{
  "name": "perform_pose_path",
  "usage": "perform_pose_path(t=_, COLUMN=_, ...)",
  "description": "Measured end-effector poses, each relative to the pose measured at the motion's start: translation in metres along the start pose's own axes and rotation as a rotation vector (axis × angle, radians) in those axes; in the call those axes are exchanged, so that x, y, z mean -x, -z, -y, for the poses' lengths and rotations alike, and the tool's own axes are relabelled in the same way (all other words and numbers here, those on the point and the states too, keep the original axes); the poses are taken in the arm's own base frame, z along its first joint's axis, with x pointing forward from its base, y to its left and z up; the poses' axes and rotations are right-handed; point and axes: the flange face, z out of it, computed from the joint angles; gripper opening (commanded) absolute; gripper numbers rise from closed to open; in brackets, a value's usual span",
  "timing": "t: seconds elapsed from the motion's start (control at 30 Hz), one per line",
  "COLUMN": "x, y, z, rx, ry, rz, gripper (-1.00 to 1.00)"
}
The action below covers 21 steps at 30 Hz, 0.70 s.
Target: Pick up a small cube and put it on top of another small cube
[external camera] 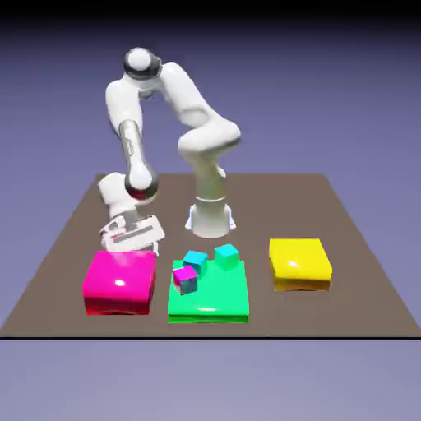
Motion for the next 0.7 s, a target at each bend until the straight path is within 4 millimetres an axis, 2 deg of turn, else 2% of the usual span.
perform_pose_path(t=0.03, x=0.000, y=0.000, z=0.000, rx=0.000, ry=0.000, rz=0.000, gripper=-1.00)
perform_pose_path(t=0.43, x=-0.015, y=0.079, z=0.006, rx=0.034, ry=-0.037, rz=0.028, gripper=-1.00)
perform_pose_path(t=0.63, x=-0.071, y=0.092, z=0.019, rx=0.097, ry=-0.077, rz=0.137, gripper=-1.00)
perform_pose_path(t=0.7, x=-0.101, y=0.079, z=0.037, rx=0.068, ry=-0.020, rz=0.150, gripper=-1.00)
